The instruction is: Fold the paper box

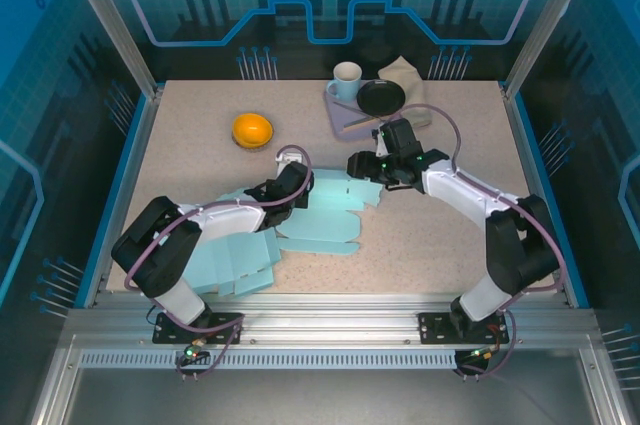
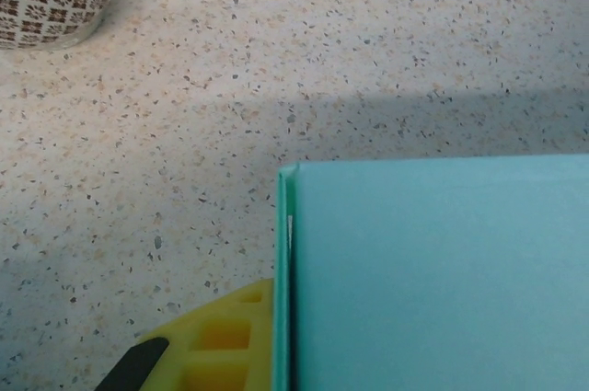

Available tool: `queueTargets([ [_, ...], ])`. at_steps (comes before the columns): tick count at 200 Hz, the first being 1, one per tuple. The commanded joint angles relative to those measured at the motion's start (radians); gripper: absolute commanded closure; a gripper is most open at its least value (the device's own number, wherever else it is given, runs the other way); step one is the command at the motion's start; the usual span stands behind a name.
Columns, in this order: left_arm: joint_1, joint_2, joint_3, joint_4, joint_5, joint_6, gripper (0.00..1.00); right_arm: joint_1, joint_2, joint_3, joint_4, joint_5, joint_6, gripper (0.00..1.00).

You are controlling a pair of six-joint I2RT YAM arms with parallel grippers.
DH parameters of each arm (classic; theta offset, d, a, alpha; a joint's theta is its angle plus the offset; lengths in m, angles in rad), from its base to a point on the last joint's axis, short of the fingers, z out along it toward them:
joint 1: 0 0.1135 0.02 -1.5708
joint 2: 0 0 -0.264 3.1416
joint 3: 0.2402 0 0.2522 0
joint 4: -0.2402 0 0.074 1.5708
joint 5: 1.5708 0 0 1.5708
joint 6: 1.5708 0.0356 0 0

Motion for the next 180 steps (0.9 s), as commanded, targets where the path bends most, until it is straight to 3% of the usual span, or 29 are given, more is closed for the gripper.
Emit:
queueTargets([
  [1,-0.011,-0.021,-0.013,0.098,0.112,0.002,0.92,-0.034,0.086,0.035,-0.116,0.061,-0.143,0.36],
  [38,-0.01,-0.021,0.002,0.038,0.044,-0.035,0.92,-0.044,0.009,0.112,-0.226,0.108,-0.144,0.36],
  [82,-0.011,0.007,0.048,-0.035,-0.031,-0.077,0.92,0.03,-0.207,0.134,-0.382,0.191,-0.07,0.36],
  [112,-0.011,0.016,0.063,-0.051,-0.049,-0.093,0.92,0.086,-0.281,0.003,-0.296,0.077,0.076,0.35],
  [140,-0.011,0.015,0.065,-0.056,-0.045,-0.106,0.92,0.109,-0.259,-0.117,-0.133,-0.002,0.214,0.35],
  [180,-0.011,0.006,0.061,-0.061,-0.029,-0.105,0.92,0.093,-0.155,-0.137,0.017,-0.026,0.236,0.35],
])
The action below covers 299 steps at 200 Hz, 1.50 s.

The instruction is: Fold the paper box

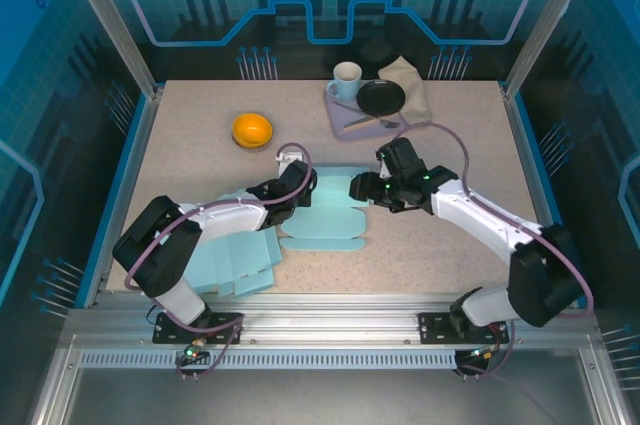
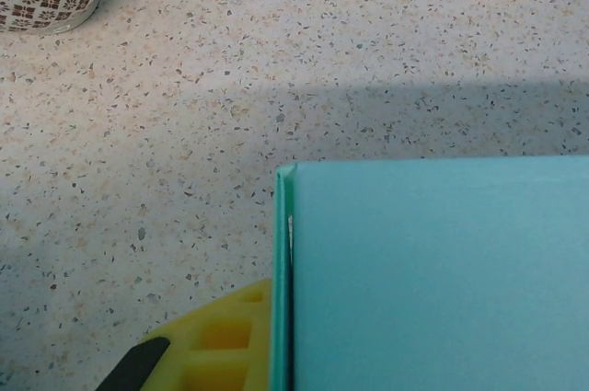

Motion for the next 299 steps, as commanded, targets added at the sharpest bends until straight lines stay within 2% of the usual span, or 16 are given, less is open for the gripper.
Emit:
queueTargets([
  [1,0.0,-0.001,0.025,-0.011,-0.011,-0.027,0.92,-0.008,0.034,0.0,0.152,-0.051,0.056,0.35],
  [42,0.0,-0.014,0.006,-0.005,0.0,-0.025,0.92,-0.068,0.071,-0.005,0.27,-0.094,0.068,0.35],
  [81,0.001,-0.016,0.002,0.002,0.015,-0.015,0.92,-0.126,0.119,0.042,0.243,-0.094,0.031,0.36],
  [105,0.001,-0.016,-0.001,0.008,0.022,-0.009,0.92,-0.149,0.143,0.068,0.235,-0.105,-0.004,0.45],
  [133,0.0,-0.014,0.003,0.007,0.017,-0.01,0.92,-0.137,0.142,0.099,0.158,-0.043,-0.056,0.61],
  [182,0.0,-0.007,0.01,-0.002,0.004,-0.017,0.92,-0.156,0.106,0.044,0.097,0.061,-0.032,0.61],
  [231,0.001,-0.003,0.016,0.001,0.014,-0.017,0.92,-0.152,0.18,0.109,0.042,0.021,-0.081,0.63],
  [299,0.0,0.01,0.022,0.017,0.043,-0.019,0.92,-0.057,0.268,0.187,0.061,-0.04,-0.086,0.64],
])
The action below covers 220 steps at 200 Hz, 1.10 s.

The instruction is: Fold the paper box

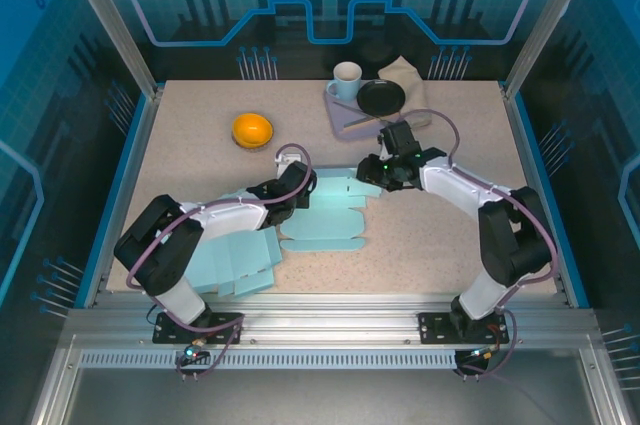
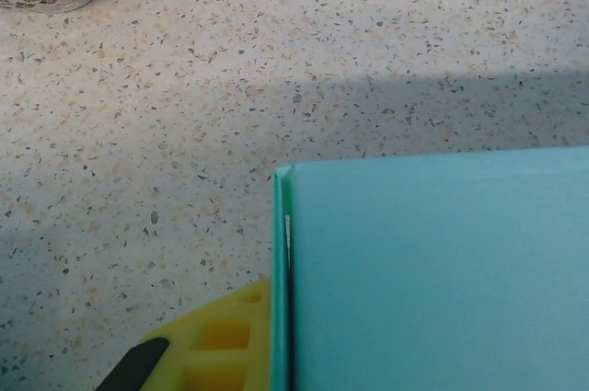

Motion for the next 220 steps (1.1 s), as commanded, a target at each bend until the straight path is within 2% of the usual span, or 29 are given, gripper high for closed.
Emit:
queueTargets([
  [1,-0.006,0.001,0.023,0.044,0.038,-0.013,0.92,0.049,0.04,0.049,-0.01,-0.033,-0.01,0.64],
  [25,-0.007,0.001,0.017,0.05,0.041,-0.02,0.92,0.08,0.056,0.054,0.038,-0.078,0.026,0.64],
  [59,-0.006,0.002,0.01,0.062,0.056,-0.022,0.92,0.087,0.035,-0.023,0.249,-0.16,0.118,0.64],
  [95,-0.007,-0.003,-0.006,0.082,0.079,-0.031,0.92,0.072,0.001,-0.197,0.665,-0.245,0.302,0.64],
  [117,-0.007,-0.008,-0.011,0.088,0.095,-0.047,0.92,0.075,0.002,-0.247,0.809,-0.281,0.336,0.65],
  [169,-0.006,-0.022,-0.023,0.106,0.147,-0.104,0.92,0.097,-0.021,-0.301,0.972,-0.299,0.369,0.67],
  [220,-0.006,-0.052,-0.03,0.119,0.205,-0.173,0.92,0.115,0.007,-0.354,1.172,-0.296,0.478,0.68],
])
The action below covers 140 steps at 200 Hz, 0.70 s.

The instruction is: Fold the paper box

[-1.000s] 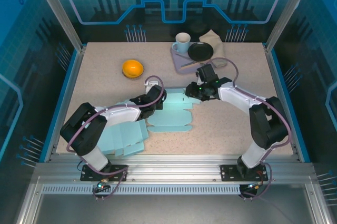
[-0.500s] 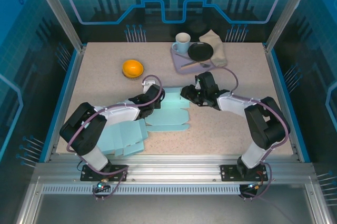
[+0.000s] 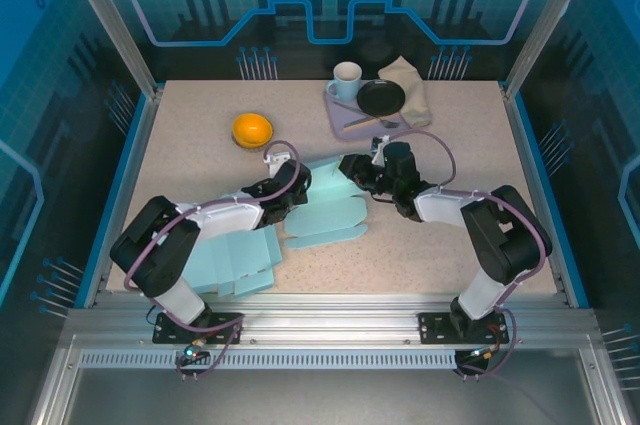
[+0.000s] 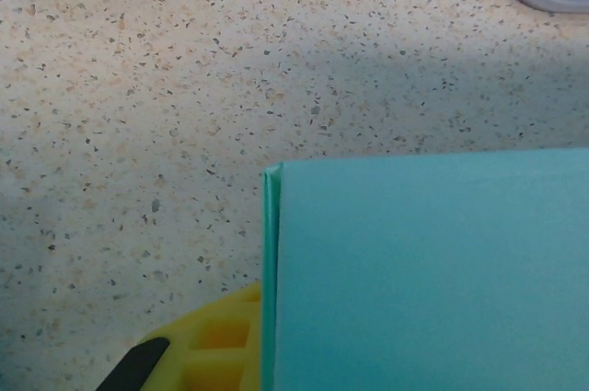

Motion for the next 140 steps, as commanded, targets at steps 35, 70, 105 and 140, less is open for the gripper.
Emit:
queueTargets([
  [35,-0.032,-0.032,0.006,0.056,0.134,-0.02,0.92,0.096,-0.008,-0.027,0.21,-0.079,0.093,0.67],
  [70,-0.025,-0.032,0.016,-0.015,0.04,-0.048,0.92,0.109,-0.138,0.007,-0.201,0.029,-0.072,0.66],
  [105,-0.006,-0.022,0.006,-0.025,0.014,-0.077,0.92,0.104,-0.221,0.049,-0.519,0.082,-0.263,0.63],
  [140,-0.002,-0.005,0.011,-0.036,0.013,-0.09,0.92,0.061,-0.282,0.026,-0.654,0.147,-0.343,0.62],
])
